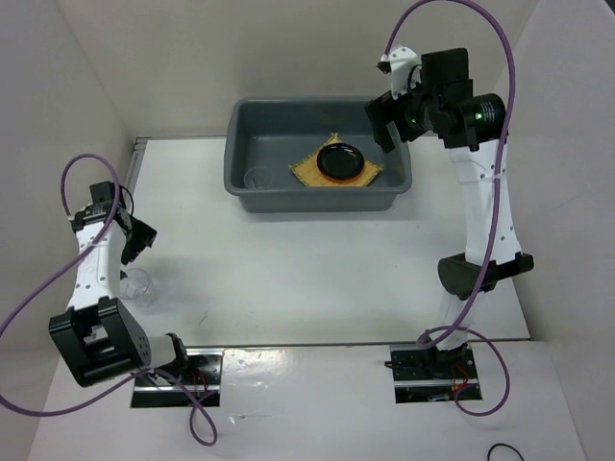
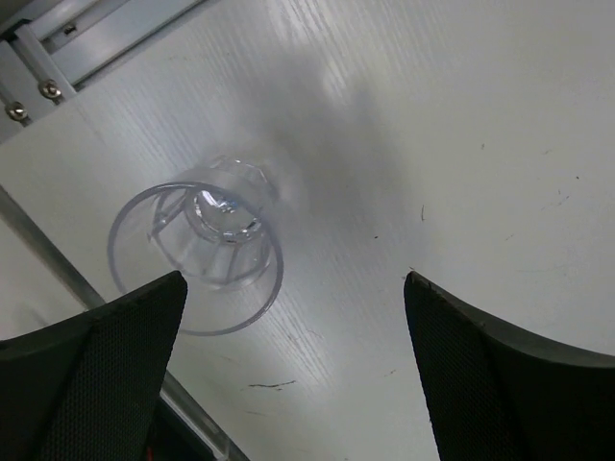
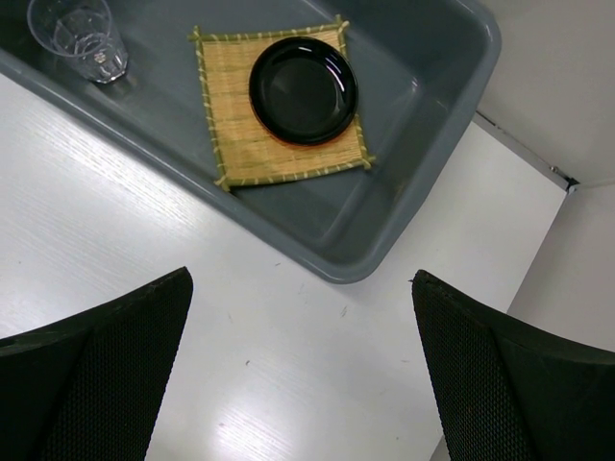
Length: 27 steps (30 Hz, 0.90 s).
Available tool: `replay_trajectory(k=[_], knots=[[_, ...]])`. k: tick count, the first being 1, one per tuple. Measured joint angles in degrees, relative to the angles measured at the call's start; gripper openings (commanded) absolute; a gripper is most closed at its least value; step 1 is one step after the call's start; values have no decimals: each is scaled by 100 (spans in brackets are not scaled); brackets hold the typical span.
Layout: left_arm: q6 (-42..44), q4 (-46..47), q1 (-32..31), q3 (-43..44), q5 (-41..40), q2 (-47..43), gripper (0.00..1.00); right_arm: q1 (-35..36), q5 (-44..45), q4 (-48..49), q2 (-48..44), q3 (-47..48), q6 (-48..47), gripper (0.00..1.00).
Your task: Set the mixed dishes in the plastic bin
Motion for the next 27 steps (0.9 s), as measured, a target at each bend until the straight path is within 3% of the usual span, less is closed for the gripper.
replay_trajectory(k=[18, 20, 21, 22, 23, 27], knots=[[20, 973, 225, -643, 925, 1032, 98, 155, 28, 4, -31, -533, -2, 99], [31, 1073, 278, -730, 994, 1134, 86, 166, 81, -2, -72, -640, -22, 99], [44, 1110, 304, -758, 1038, 1169, 45, 170, 122, 2, -85, -684, -26, 99], [76, 1115, 323, -769, 1040, 1176, 14, 170, 146, 2, -105, -726, -26, 99], [109, 1115, 348, -769, 1071, 1174, 0, 170, 173, -2, -127, -772, -31, 99], [214, 944, 435, -247, 1294, 1130, 0, 175, 286, 9, -247, -1005, -44, 99]])
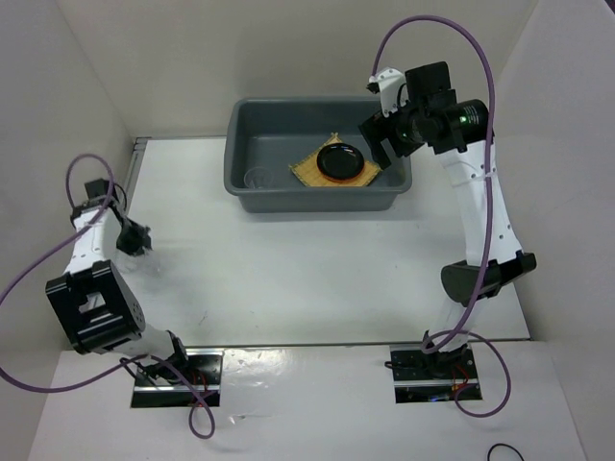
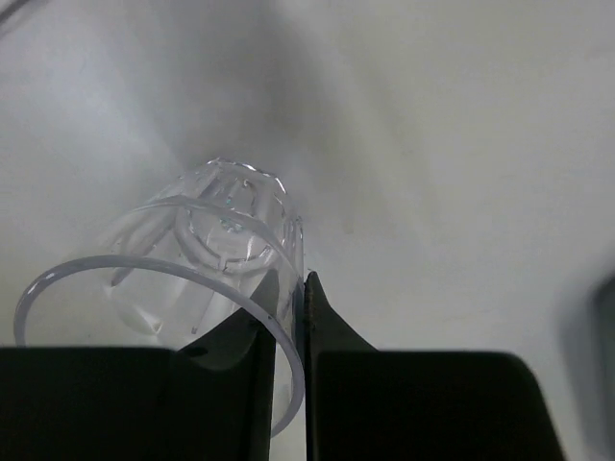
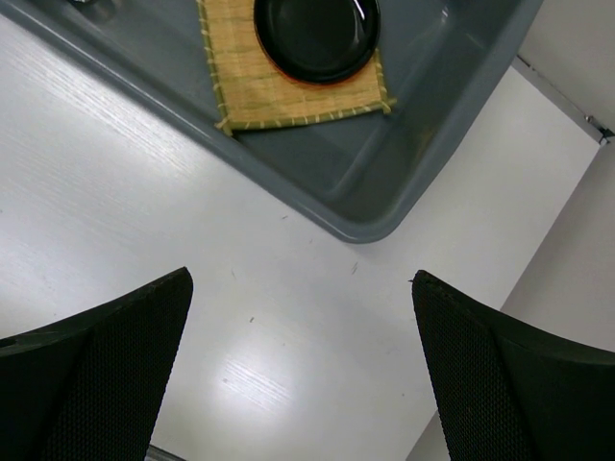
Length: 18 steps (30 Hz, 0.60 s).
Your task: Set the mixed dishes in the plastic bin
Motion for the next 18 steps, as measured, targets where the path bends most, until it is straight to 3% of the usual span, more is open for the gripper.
replay_trajectory(k=[5, 7, 12, 18], knots=[[-243, 188, 59, 1915, 750, 72, 0, 0, 175, 0, -264, -404, -7, 99], [-584, 723, 59, 2651, 1141, 114, 0, 0, 264, -7, -382, -575, -24, 99], [-1707, 2564, -234, 2830, 1801, 22, 0, 0, 533, -22, -739, -1056, -87, 98], [-922, 1939, -1679, 6275, 1572, 2588, 0, 0, 815, -15, -927, -1147, -136, 98]])
